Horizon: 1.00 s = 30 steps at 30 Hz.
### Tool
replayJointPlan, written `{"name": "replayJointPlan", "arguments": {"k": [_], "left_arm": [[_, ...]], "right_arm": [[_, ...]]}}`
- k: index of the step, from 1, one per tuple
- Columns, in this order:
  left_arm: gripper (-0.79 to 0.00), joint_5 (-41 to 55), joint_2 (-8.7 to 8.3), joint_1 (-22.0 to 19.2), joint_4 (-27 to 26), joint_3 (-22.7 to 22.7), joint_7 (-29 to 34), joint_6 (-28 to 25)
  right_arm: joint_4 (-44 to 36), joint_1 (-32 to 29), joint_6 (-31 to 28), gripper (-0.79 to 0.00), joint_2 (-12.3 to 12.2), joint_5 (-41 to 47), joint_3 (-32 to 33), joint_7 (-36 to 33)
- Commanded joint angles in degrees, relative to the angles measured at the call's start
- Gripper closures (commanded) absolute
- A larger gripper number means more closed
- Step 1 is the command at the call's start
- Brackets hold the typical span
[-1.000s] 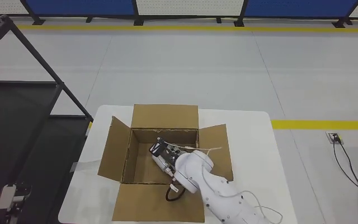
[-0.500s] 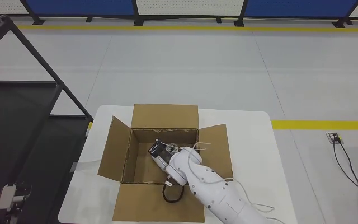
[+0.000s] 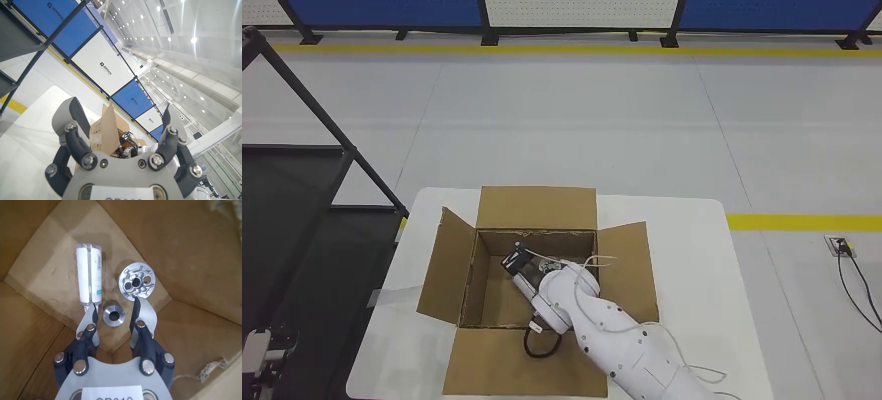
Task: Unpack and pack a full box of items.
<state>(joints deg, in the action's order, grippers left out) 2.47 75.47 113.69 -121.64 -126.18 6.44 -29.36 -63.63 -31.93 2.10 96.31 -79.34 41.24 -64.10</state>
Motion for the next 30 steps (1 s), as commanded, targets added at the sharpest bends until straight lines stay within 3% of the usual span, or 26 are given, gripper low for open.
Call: {"name": "replayJointPlan", "arguments": {"k": [1,5,7,8,10,15,27,30], "left_arm": [[-0.785,0.0,0.0,0.0,0.0,0.0,0.0,0.0],[-0.785,0.0,0.0,0.0,0.0,0.0,0.0,0.0],[-0.785,0.0,0.0,0.0,0.0,0.0,0.0,0.0],[-0.785,0.0,0.0,0.0,0.0,0.0,0.0,0.0],[-0.785,0.0,0.0,0.0,0.0,0.0,0.0,0.0],[-0.785,0.0,0.0,0.0,0.0,0.0,0.0,0.0],[-0.785,0.0,0.0,0.0,0.0,0.0,0.0,0.0],[-0.785,-1.9,-0.23,-0.7,-0.4,0.6,3.1,2.3]], "right_arm": [[-4.6,-1.9,0.1,-0.437,-0.7,-1.7,1.2,-0.7],[-16.8,-7.4,-0.6,-0.44,-2.5,-5.9,4.8,-1.4],[-23.4,-10.8,-1.3,-0.499,-3.4,-7.8,6.8,-0.9],[-26.6,-12.5,-1.7,-0.551,-3.8,-8.6,7.9,-0.2],[-32.2,-15.9,-3.1,-0.785,-4.6,-9.4,9.9,1.6],[-41.0,-21.8,-5.0,-0.785,-5.8,-11.8,13.5,8.6],[-41.0,-21.8,-5.0,-0.785,-5.8,-11.8,13.5,8.6],[-41.2,-22.4,-5.4,-0.785,-5.8,-10.8,14.0,11.5]]}}
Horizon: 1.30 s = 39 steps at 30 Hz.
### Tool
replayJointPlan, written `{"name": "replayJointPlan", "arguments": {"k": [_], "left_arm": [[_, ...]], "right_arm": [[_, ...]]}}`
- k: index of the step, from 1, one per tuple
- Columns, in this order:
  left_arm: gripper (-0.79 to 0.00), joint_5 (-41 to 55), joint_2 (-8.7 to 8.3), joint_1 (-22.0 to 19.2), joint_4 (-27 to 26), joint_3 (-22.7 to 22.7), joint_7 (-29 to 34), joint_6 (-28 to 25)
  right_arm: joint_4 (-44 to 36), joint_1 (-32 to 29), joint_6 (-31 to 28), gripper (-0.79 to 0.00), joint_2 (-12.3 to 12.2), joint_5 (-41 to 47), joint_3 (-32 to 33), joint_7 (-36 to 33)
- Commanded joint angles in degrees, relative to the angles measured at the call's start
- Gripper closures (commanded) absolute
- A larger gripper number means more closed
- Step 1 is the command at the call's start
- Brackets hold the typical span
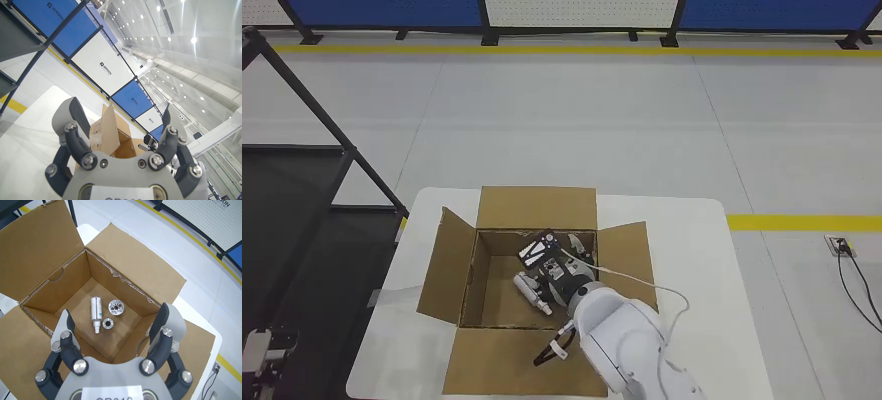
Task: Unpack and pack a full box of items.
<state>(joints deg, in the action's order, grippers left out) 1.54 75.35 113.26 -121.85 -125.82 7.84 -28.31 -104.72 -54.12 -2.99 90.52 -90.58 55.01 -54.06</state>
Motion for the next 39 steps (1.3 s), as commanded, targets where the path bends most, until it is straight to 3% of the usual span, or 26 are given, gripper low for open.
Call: {"name": "replayJointPlan", "arguments": {"k": [1,9,17,22,30,35,39], "left_arm": [[-0.785,-1.9,-0.2,-0.7,-0.5,0.2,2.4,2.4],[-0.785,-18.9,-0.97,-7.3,-2.0,7.0,6.9,6.9],[-0.785,-35.5,-1.15,-14.7,2.5,18.0,4.6,9.6],[-0.785,-38.5,-1.16,-15.7,2.3,22.4,4.5,8.7],[-0.785,-42.6,-1.28,-18.0,2.9,28.1,6.6,9.9],[-0.785,-44.6,-1.41,-19.2,3.3,31.0,8.4,10.3],[-0.785,-46.4,-1.45,-19.7,3.6,33.3,8.8,10.8]], "right_arm": [[-0.6,-0.3,-0.7,-0.785,-0.1,1.0,0.7,2.3],[-10.7,-6.6,-4.3,-0.785,-1.2,9.8,10.4,9.3],[-14.3,-12.6,-8.3,-0.785,-2.9,24.9,26.6,10.3],[-11.0,-13.2,-6.4,-0.785,-3.7,31.6,34.6,7.6],[-0.8,-8.1,-3.2,-0.785,-5.2,33.7,39.7,-5.6],[5.6,-4.4,-7.4,-0.785,-6.0,38.8,39.1,-11.7],[7.6,-3.3,-12.0,-0.785,-6.4,45.4,38.4,-12.7]]}}
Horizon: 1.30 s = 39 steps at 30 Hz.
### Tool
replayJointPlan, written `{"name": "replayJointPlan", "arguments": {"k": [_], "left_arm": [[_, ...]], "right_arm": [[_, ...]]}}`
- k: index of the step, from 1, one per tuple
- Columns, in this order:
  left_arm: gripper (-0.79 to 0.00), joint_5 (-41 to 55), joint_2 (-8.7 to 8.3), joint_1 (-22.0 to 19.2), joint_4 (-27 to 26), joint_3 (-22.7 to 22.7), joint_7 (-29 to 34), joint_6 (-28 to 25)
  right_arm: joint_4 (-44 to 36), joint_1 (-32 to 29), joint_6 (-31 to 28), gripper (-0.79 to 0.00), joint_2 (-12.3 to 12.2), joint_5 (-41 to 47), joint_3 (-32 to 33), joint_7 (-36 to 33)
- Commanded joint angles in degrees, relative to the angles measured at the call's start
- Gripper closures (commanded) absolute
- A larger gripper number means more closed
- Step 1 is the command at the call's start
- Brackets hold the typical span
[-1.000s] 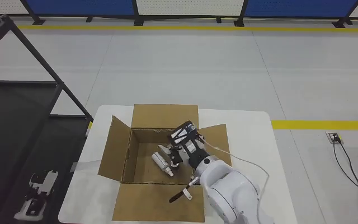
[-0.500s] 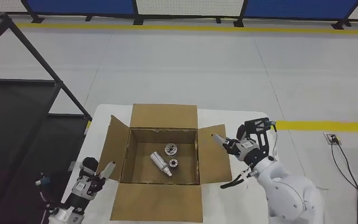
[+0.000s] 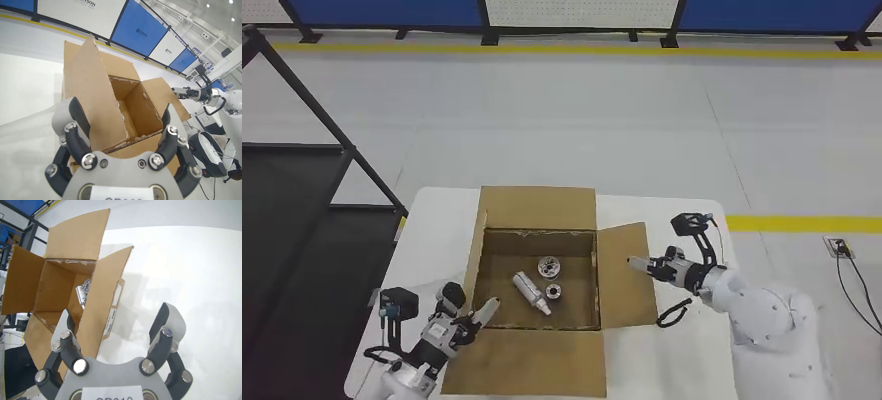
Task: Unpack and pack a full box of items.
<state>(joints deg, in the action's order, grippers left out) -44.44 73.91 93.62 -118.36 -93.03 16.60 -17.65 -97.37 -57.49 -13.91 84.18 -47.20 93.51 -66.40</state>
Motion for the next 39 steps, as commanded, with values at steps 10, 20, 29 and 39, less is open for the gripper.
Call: {"name": "replayJointPlan", "arguments": {"k": [10,20,29,39], "left_arm": [[-0.785,-3.7,-0.07,-2.1,2.7,4.6,0.7,2.8],[-0.785,-3.4,-0.17,-3.8,4.9,6.3,0.9,4.6],[-0.785,-2.6,-0.32,-4.3,5.5,6.8,0.8,5.6],[-0.785,-0.6,-0.6,-3.7,6.0,5.6,0.5,6.1]], "right_arm": [[2.6,2.5,-9.5,-0.785,-1.4,20.1,-2.7,-6.2],[8.8,6.4,-11.4,-0.785,-2.1,32.4,-7.2,-5.1],[14.0,8.9,-12.4,-0.785,-2.5,34.0,-12.1,0.3],[14.3,8.2,-14.3,-0.785,-2.7,18.3,-18.6,14.4]]}}
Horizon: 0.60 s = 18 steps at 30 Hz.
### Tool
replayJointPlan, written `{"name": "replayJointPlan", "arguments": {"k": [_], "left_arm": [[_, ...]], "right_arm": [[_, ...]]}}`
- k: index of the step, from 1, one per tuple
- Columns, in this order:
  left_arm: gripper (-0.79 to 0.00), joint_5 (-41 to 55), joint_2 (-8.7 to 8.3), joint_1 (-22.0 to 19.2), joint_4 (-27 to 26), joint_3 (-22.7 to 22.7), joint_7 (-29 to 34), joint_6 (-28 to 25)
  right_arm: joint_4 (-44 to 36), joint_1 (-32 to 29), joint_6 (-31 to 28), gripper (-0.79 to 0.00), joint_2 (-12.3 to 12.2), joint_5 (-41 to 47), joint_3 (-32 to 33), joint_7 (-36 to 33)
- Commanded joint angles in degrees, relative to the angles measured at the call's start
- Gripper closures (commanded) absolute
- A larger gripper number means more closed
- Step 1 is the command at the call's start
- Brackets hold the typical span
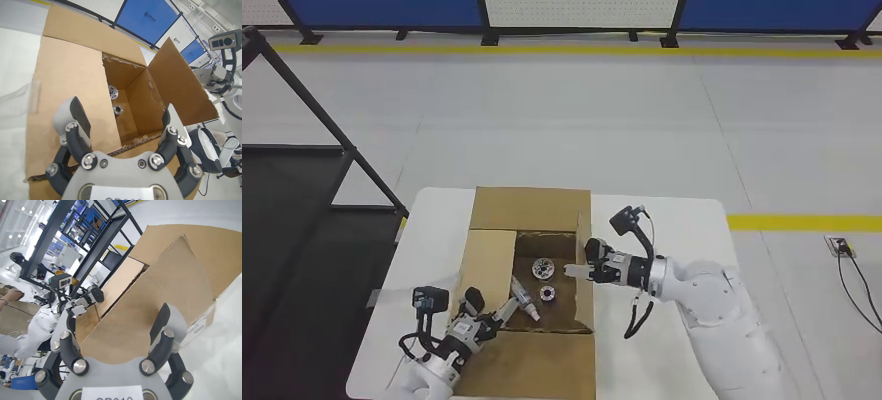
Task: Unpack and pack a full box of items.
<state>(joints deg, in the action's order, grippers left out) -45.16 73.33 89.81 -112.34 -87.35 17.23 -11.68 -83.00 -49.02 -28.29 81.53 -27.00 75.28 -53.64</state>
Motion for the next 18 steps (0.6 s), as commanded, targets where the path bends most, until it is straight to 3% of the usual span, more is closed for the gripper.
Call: {"name": "replayJointPlan", "arguments": {"k": [1,8,18], "left_arm": [[-0.785,0.3,-0.04,0.2,0.0,-0.3,-0.3,0.2],[-0.785,2.9,-0.26,0.7,0.3,-2.1,-0.5,0.7],[-0.785,5.6,-0.59,1.4,0.2,-4.2,-0.6,0.6]], "right_arm": [[-0.2,-0.6,0.0,-0.785,0.0,-3.4,-0.9,3.2],[1.8,-0.9,0.0,-0.785,0.0,-7.8,-4.1,10.0],[4.5,1.3,3.3,-0.785,-0.1,-8.2,-5.9,9.9]]}}
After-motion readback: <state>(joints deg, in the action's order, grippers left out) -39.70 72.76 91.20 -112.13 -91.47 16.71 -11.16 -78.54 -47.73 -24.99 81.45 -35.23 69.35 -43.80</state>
